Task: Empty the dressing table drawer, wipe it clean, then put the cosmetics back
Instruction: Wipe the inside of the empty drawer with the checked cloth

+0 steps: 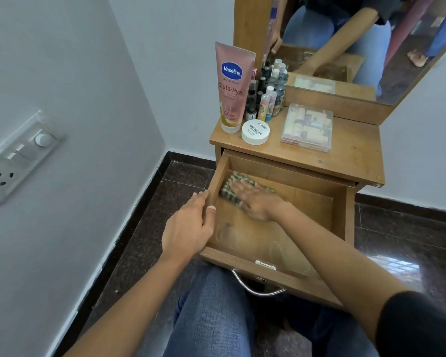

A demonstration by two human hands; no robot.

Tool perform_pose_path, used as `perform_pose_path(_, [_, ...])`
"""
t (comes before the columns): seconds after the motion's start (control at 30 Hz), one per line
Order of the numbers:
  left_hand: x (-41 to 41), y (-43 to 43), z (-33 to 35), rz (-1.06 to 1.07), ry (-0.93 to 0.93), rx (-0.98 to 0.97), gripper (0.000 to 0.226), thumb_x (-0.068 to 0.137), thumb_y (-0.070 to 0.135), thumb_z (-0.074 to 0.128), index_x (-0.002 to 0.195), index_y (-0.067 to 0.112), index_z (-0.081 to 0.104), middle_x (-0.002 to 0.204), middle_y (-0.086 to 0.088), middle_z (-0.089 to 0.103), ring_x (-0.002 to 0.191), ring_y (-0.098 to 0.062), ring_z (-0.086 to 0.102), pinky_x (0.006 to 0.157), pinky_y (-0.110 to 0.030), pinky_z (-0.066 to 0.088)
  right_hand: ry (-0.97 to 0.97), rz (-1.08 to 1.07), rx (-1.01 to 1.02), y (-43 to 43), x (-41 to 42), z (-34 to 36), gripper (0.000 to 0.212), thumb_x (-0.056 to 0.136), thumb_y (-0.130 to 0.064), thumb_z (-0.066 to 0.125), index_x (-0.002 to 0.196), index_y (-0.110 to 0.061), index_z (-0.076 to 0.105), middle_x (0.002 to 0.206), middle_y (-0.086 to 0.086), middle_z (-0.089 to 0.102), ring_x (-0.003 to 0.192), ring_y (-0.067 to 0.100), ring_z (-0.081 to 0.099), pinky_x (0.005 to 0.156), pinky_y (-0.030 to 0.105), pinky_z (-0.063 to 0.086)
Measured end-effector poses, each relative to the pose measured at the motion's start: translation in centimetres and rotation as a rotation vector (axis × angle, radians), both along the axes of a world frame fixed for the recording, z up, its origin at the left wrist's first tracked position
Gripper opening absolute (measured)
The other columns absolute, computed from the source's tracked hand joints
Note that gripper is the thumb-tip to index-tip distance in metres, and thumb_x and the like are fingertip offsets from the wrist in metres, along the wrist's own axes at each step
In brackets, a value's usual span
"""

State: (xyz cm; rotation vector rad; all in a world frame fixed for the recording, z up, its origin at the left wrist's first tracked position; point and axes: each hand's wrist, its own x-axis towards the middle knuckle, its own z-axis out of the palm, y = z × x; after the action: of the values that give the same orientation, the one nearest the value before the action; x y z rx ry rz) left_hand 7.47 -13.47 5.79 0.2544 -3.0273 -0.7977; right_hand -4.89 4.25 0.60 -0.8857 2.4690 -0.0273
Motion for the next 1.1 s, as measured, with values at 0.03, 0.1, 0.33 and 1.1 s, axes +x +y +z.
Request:
perform_pose_path(0.03, [0.0, 0.1, 0.0, -0.004, 0.001, -0.001, 0.048, 0.101, 0.038, 0.037, 0.147, 0.025, 0.039, 0.15, 0.0, 0.041, 0.13, -0.017, 0.049, 0.094, -0.035, 0.047, -0.001, -0.024, 0.018, -0.5, -0.9, 0.1, 0.06, 0.104, -0.03, 0.023, 0.151, -0.021, -0.013, 0.157, -0.003, -0.019, 0.145, 0.013, -0.015, 0.118, 0.036, -0.006])
perform_pose_path(0.1, [-0.1, 0.1, 0.1, -0.008, 0.008, -0.006, 0.048, 0.101, 0.038, 0.038, 0.147, 0.025, 0.038, 0.15, 0.0, 0.041, 0.131, -0.017, 0.048, 0.095, -0.035, 0.046, -0.016, -0.046, 0.033, -1.2, -2.1, 0.1, 0.06, 0.104, -0.03, 0.024, 0.151, -0.021, -0.013, 0.158, -0.003, -0.019, 0.145, 0.013, -0.016, 0.118, 0.036, -0.006])
perform_pose_path(0.33, [-0.2, 0.3, 0.2, 0.005, 0.016, 0.011, 0.048, 0.101, 0.037, 0.038, 0.147, 0.024, 0.039, 0.151, 0.002, 0.04, 0.135, -0.015, 0.043, 0.098, -0.034, 0.042, -0.048, -0.06, -0.064, -1.9, 1.2, -0.1, 0.062, 0.103, -0.023, 0.028, 0.152, -0.017, -0.009, 0.159, 0.001, -0.014, 0.145, 0.014, -0.016, 0.116, 0.036, -0.012])
perform_pose_path(1.1, [-0.1, 0.4, 0.3, -0.004, -0.008, 0.0, 0.049, 0.101, 0.038, 0.037, 0.147, 0.024, 0.038, 0.151, 0.001, 0.041, 0.135, -0.017, 0.044, 0.097, -0.036, 0.044, 0.003, -0.094, -0.102, -1.8, 1.3, -0.7, 0.062, 0.103, -0.024, 0.027, 0.152, -0.017, -0.01, 0.159, 0.0, -0.015, 0.145, 0.013, -0.017, 0.116, 0.036, -0.013])
